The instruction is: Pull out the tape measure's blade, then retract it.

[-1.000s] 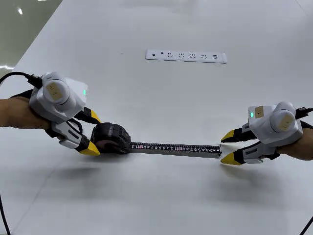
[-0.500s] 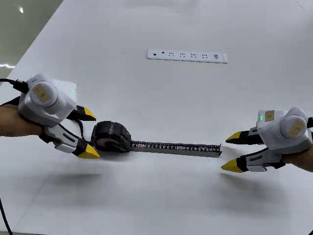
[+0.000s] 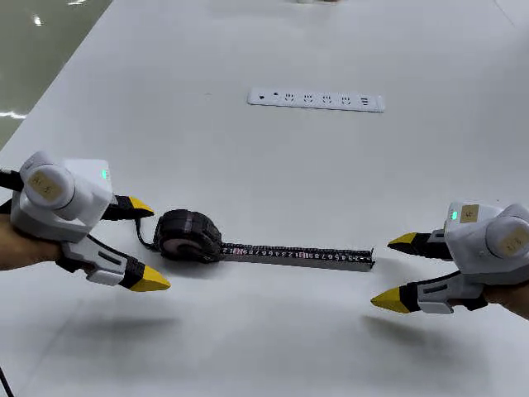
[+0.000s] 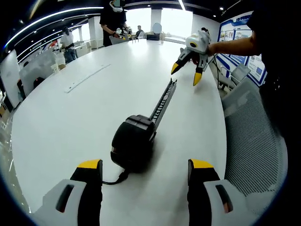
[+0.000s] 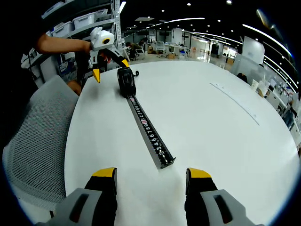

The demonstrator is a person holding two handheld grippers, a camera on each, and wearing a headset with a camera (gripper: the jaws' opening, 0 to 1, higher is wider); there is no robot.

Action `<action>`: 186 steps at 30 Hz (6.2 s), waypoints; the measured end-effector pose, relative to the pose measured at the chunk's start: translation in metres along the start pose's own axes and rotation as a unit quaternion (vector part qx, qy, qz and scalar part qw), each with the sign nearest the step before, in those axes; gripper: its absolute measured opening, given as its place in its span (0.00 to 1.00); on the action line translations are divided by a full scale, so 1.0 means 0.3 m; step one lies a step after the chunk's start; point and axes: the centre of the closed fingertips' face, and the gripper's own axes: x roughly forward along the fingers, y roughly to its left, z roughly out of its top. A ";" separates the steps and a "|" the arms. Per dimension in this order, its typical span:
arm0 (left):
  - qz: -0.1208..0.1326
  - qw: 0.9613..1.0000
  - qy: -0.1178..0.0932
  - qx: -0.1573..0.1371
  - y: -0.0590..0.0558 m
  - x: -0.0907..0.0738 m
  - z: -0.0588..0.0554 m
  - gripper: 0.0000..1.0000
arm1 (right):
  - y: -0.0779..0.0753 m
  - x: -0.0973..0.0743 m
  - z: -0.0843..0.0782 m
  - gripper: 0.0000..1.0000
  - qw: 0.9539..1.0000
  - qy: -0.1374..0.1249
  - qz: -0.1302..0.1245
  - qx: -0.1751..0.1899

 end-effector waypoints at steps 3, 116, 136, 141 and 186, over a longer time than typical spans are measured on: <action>0.005 1.000 -0.011 -0.007 -0.011 -0.006 0.003 0.72 | 0.005 -0.007 0.008 0.60 1.000 -0.012 -0.008 0.010; 0.242 0.932 -0.138 -0.231 -0.160 -0.040 0.090 0.99 | 0.182 -0.065 0.140 0.93 0.965 -0.130 -0.136 0.181; 0.271 0.916 -0.145 -0.258 -0.116 -0.020 0.083 0.98 | 0.125 -0.063 0.098 0.82 0.978 -0.113 -0.108 0.141; 0.281 0.911 -0.146 -0.264 -0.096 -0.020 0.079 0.98 | 0.121 -0.051 0.086 0.74 0.982 -0.105 -0.093 0.126; 0.307 0.889 -0.135 -0.311 0.028 0.071 0.077 0.78 | -0.042 0.044 0.043 0.40 0.999 -0.033 -0.019 -0.031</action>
